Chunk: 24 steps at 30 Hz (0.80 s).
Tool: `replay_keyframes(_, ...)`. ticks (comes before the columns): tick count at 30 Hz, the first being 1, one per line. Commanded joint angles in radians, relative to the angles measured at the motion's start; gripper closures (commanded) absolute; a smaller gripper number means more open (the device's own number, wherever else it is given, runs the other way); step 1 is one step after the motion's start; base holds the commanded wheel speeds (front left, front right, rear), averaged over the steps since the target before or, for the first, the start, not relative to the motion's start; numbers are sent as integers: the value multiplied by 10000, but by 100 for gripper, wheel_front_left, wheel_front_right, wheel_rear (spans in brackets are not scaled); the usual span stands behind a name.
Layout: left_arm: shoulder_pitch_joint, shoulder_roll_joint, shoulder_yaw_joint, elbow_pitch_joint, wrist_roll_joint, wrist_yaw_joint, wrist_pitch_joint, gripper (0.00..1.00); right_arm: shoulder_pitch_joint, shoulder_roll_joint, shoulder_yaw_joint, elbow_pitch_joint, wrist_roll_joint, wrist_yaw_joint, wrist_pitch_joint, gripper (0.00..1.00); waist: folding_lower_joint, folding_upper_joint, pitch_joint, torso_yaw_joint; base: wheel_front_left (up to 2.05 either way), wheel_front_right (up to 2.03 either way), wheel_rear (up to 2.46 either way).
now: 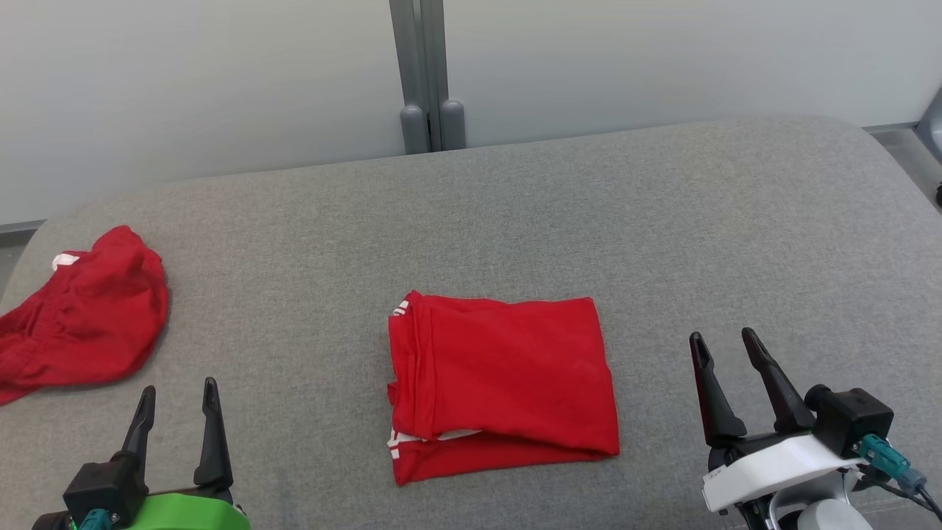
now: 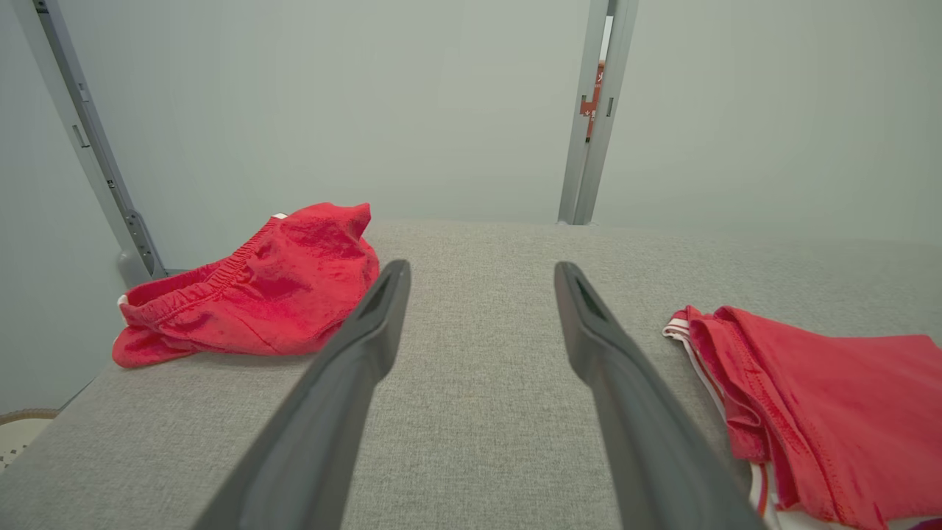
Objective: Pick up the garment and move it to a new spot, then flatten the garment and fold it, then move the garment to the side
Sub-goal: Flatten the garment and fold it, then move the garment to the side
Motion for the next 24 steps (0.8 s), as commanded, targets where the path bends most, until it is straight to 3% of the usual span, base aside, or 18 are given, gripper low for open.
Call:
replay_keyframes(1,116,13,37,-12,72,-34,-4,0,170,43,-46,-61,-72,-5,-30,0,0,0,-32,47,0,0,0)
replay_keyframes(24,248,50,159,6,178,-34,-4,0,351,101,-135,88,-441,-5,-30,0,0,0,-207,191,0,0,0)
